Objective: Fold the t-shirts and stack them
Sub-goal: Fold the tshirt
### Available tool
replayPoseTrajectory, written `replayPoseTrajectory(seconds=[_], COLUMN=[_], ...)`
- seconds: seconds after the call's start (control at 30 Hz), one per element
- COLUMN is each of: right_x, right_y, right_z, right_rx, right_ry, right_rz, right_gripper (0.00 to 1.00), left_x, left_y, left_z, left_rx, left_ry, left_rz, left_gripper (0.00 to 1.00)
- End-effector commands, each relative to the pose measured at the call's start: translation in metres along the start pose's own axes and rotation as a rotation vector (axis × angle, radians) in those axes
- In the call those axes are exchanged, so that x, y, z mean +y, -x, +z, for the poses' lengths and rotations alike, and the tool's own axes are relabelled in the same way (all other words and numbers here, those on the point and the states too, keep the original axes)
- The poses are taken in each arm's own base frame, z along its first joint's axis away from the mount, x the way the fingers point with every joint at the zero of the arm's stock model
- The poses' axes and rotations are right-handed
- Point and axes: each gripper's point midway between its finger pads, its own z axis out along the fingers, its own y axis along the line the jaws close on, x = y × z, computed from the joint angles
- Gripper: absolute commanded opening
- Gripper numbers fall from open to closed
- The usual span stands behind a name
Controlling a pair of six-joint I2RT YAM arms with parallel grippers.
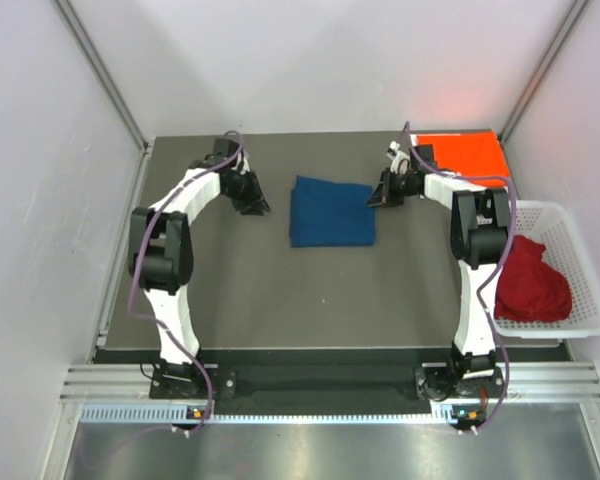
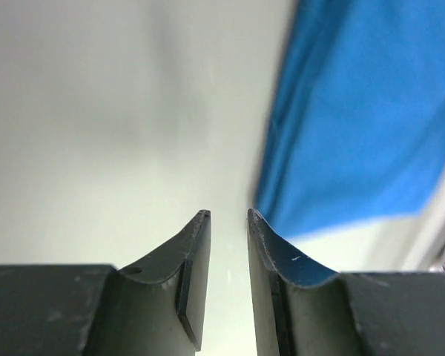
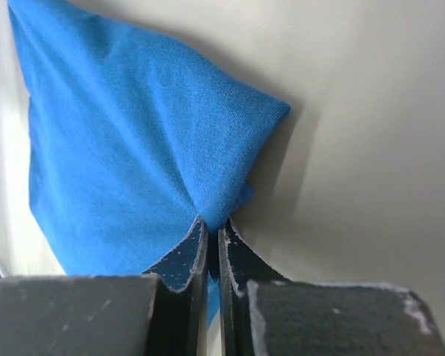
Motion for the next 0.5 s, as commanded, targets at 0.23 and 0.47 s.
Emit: replayPoseTrajectory(seconds=[0.23,0.47], right_x=[0.031,0.024], right_y=[0.038,0.029], right_z=[-0.028,-0.021], right_rx=[-0.111,-0.109], right_ry=[-0.078,-0.089], right_rz=[-0.143,-0.098], right_gripper=[0.00,0.43], left_x=[-0.016,-0.033], left_y=[-0.027,0.001], left_z=[-0.046,0.001], left_rx=[-0.066,-0.072], left_ry=[-0.114,-0.221], left_rz=[0.050,0.049], left_gripper=[0.33,0.36])
